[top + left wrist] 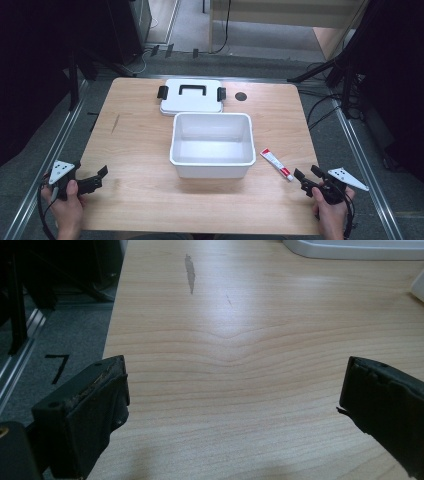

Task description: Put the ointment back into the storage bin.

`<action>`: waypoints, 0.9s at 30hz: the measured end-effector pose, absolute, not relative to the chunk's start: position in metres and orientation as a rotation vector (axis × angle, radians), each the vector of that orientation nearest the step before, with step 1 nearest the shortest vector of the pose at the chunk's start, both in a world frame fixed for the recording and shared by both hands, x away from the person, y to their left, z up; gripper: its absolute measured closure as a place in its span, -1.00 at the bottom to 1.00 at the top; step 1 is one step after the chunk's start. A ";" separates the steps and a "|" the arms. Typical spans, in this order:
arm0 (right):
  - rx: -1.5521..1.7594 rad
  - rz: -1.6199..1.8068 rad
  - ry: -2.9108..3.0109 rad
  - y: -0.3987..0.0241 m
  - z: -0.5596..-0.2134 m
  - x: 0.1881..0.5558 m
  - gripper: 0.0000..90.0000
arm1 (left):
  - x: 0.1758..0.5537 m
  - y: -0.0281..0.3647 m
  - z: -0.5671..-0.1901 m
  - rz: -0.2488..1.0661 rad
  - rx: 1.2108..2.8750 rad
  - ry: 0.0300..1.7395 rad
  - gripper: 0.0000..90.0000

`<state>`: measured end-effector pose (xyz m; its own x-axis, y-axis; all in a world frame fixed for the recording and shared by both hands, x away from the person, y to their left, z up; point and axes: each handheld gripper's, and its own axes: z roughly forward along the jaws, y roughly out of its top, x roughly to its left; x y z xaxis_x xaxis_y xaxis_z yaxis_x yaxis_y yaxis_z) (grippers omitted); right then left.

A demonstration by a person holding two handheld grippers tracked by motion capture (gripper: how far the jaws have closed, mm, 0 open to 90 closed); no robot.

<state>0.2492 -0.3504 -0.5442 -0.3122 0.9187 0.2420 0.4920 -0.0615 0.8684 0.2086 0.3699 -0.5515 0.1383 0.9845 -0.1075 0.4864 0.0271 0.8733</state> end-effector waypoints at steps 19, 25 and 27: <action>1.375 0.677 2.381 -0.298 -0.504 0.281 -0.51 | 0.210 0.368 -0.552 0.737 1.624 1.457 -1.00; 1.336 0.359 2.547 -0.274 -0.491 0.307 -0.53 | 0.209 0.363 -0.552 0.770 1.658 1.452 -1.00; 1.318 0.282 2.585 -0.267 -0.488 0.314 -0.52 | 0.209 0.361 -0.552 0.784 1.670 1.452 -1.00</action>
